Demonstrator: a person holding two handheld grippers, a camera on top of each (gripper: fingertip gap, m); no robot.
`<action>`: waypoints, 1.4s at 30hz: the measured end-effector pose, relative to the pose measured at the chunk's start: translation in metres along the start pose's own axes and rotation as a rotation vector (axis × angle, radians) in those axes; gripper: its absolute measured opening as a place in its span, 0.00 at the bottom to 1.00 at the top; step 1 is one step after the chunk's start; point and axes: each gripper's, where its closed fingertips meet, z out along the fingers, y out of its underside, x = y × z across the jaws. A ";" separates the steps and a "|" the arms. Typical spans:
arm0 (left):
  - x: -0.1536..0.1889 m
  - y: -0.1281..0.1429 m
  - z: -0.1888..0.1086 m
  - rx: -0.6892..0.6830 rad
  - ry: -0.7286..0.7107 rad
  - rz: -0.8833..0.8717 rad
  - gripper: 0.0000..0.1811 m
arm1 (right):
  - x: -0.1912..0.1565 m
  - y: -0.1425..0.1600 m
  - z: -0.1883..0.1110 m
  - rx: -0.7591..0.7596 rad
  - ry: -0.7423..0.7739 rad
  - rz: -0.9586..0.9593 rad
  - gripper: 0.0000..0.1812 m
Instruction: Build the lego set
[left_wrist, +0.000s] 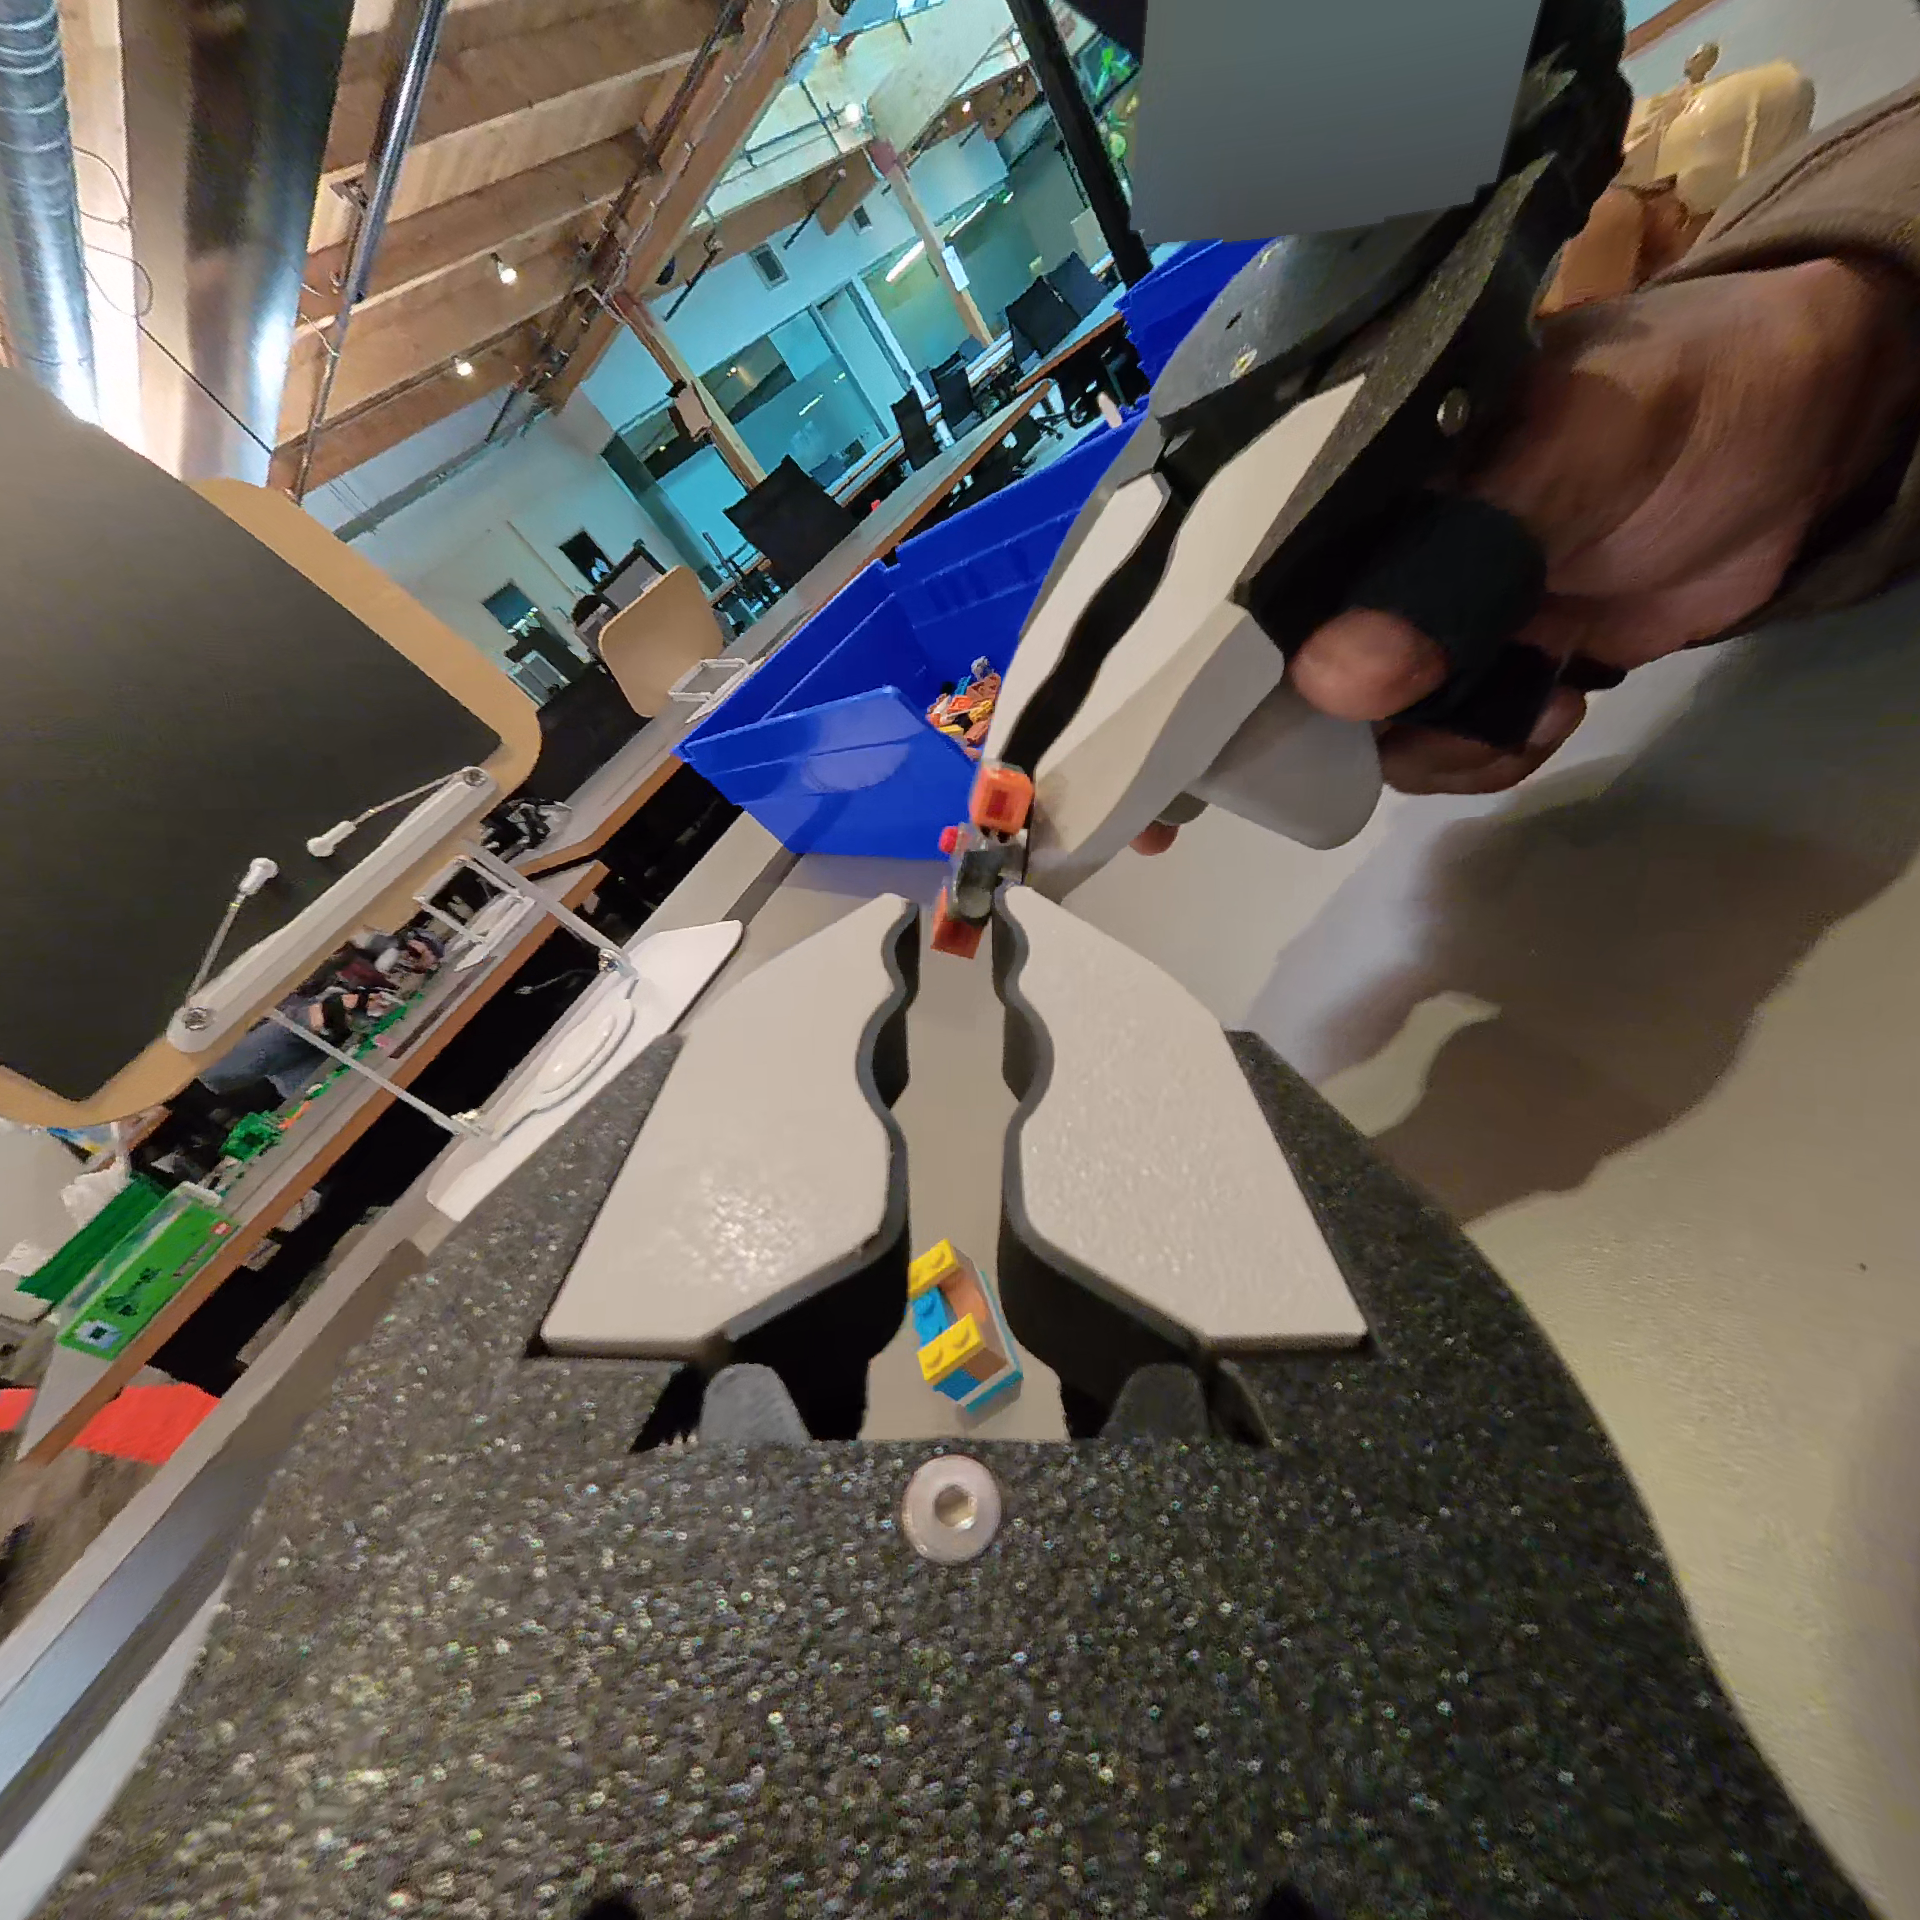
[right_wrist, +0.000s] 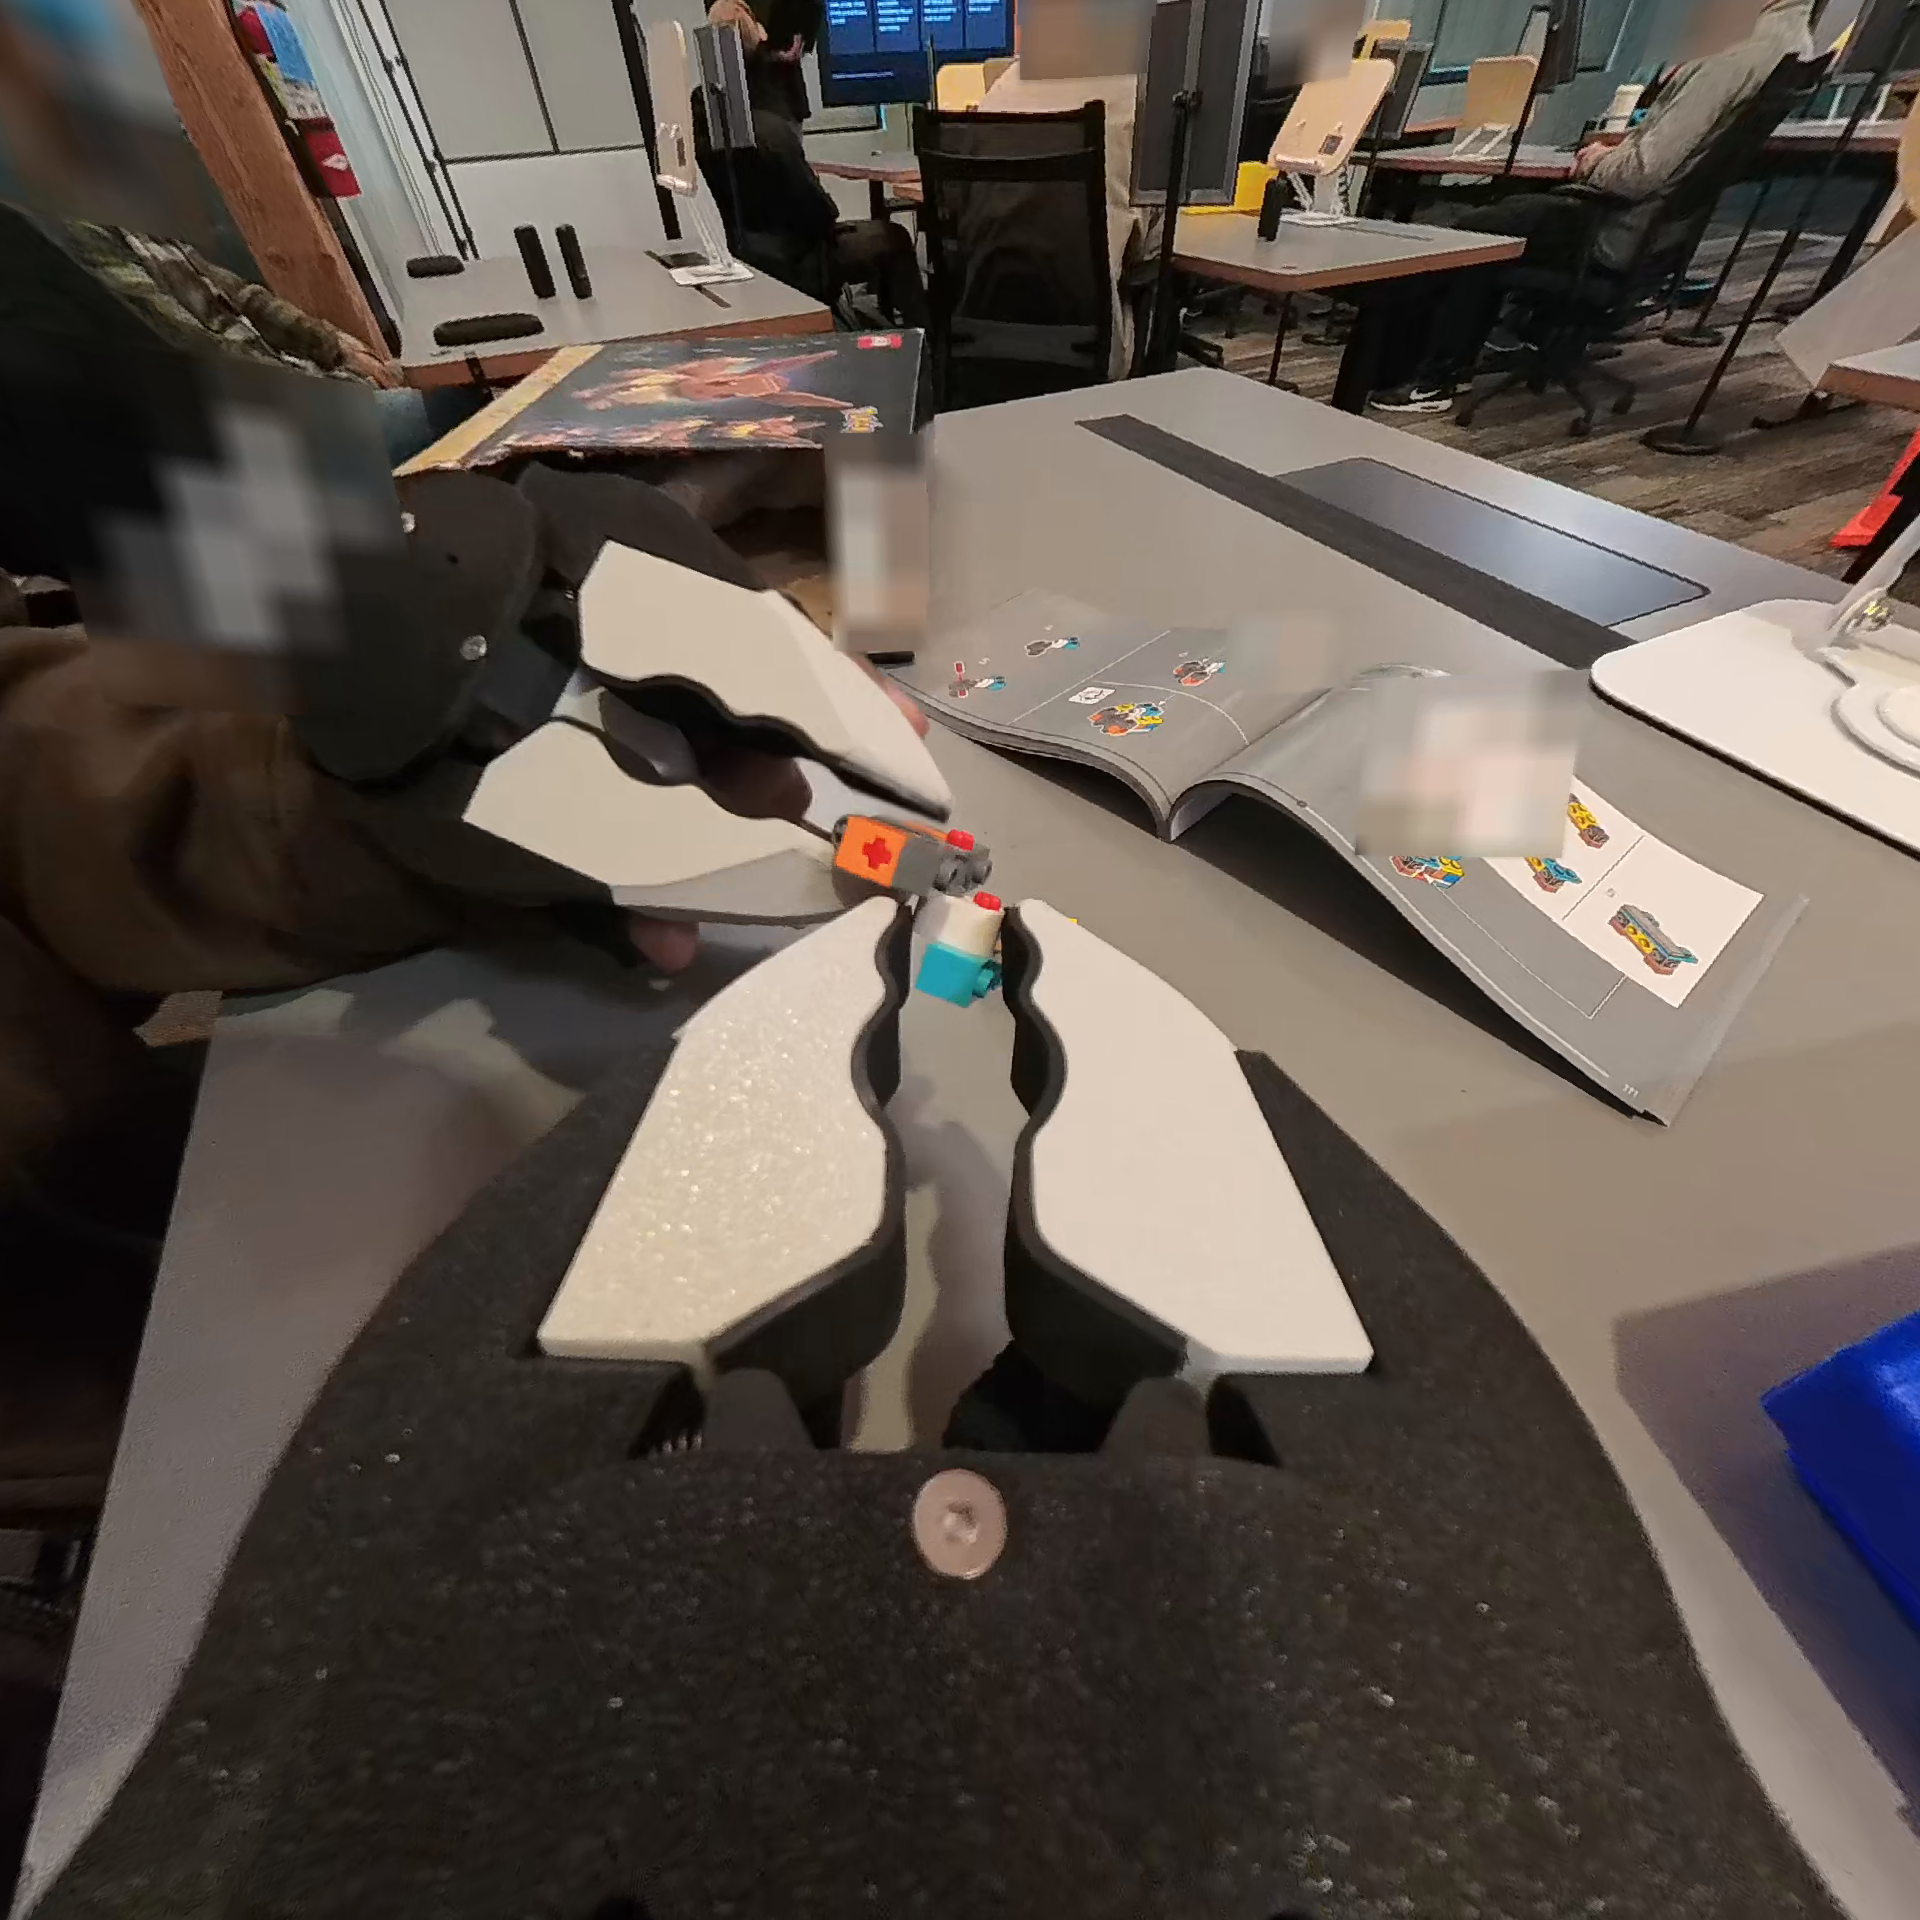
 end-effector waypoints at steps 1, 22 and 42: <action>0.000 0.000 0.000 -0.002 -0.005 0.022 0.07 | 0.000 0.000 0.000 -0.002 0.004 -0.007 0.09; -0.026 0.019 0.001 0.126 0.281 -1.225 0.04 | 0.016 -0.004 0.000 0.075 -0.038 0.174 0.17; -0.014 -0.003 -0.007 0.214 0.435 -1.145 0.04 | -0.001 -0.026 -0.012 0.221 -0.224 0.239 0.17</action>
